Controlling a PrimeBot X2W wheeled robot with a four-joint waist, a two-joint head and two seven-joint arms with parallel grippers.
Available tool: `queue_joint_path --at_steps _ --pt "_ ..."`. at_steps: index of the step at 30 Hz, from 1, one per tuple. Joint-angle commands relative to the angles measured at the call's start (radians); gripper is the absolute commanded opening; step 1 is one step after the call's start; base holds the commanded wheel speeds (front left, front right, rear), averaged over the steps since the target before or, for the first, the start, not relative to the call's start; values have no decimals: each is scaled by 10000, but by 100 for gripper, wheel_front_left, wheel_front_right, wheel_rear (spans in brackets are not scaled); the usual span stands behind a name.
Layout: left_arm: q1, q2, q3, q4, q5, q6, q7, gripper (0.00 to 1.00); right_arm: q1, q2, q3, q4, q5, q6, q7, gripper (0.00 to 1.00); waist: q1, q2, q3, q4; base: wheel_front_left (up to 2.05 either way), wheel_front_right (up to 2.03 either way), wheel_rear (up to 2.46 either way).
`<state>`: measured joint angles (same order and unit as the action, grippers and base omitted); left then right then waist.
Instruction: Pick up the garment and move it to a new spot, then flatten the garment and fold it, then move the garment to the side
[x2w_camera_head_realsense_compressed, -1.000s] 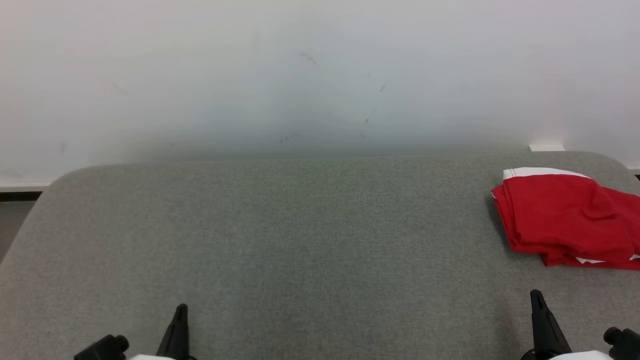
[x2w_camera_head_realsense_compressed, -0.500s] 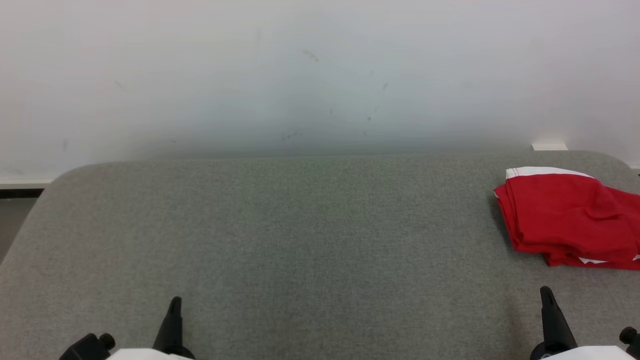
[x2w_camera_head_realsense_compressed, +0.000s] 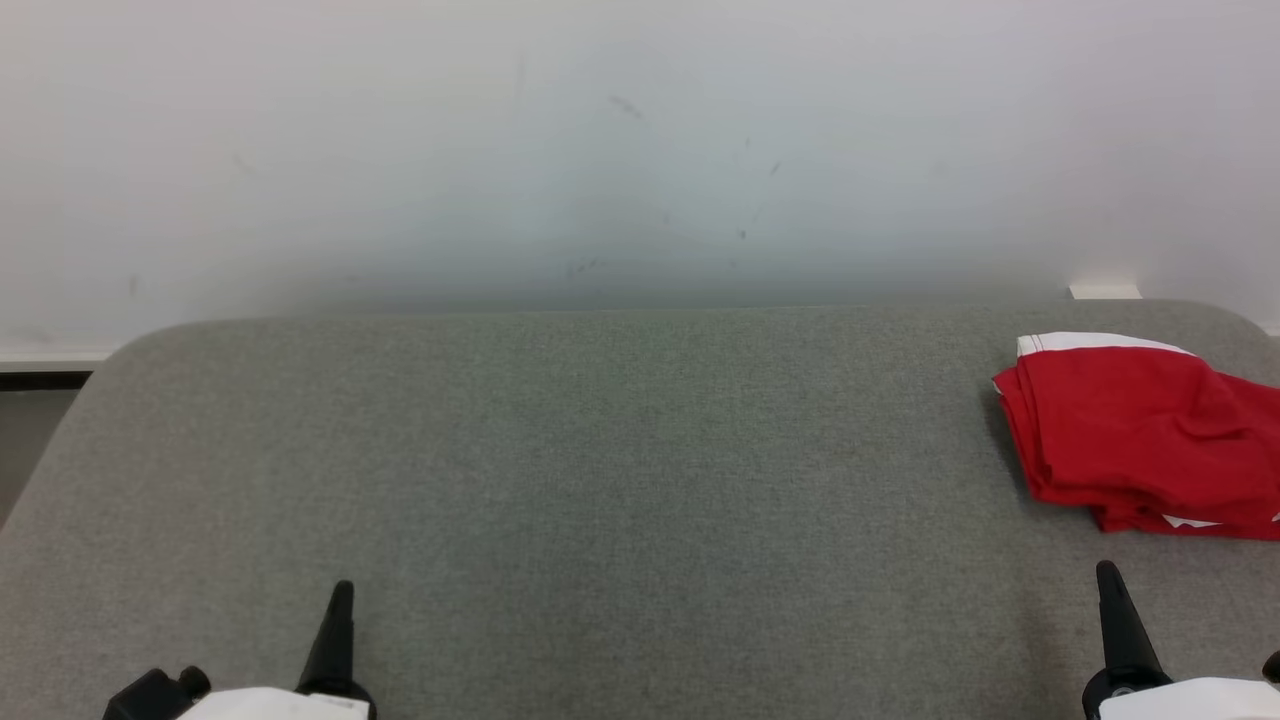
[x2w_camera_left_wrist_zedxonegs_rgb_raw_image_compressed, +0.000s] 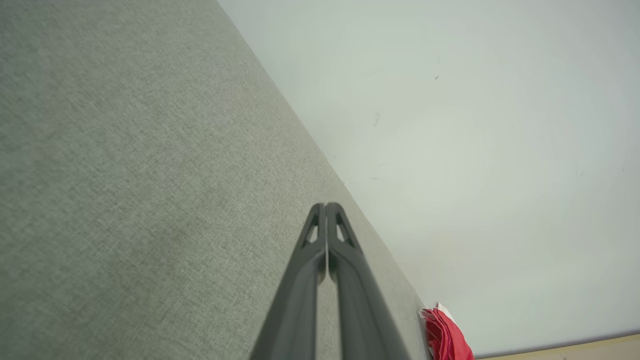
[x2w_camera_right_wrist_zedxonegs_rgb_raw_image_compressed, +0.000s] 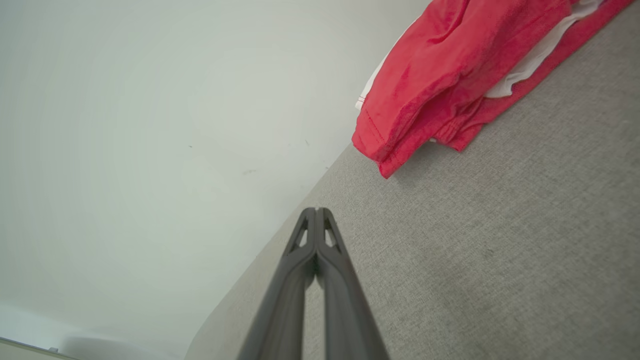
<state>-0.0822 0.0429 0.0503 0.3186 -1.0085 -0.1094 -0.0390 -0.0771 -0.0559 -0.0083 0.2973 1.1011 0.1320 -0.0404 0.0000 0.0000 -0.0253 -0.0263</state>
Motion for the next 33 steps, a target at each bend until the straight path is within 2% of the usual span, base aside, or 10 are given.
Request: queue_joint_path --at_steps 1,33 --pt "-200 65 44 -141 -235 -48 45 0 -233 0 -85 -131 212 -11 49 0 0 0 3 4 0 0 0" --pt "-298 90 390 -513 -3385 -99 875 0 -359 14 -619 -324 2889 -17 855 0 0 0 119 125 0 0 0"
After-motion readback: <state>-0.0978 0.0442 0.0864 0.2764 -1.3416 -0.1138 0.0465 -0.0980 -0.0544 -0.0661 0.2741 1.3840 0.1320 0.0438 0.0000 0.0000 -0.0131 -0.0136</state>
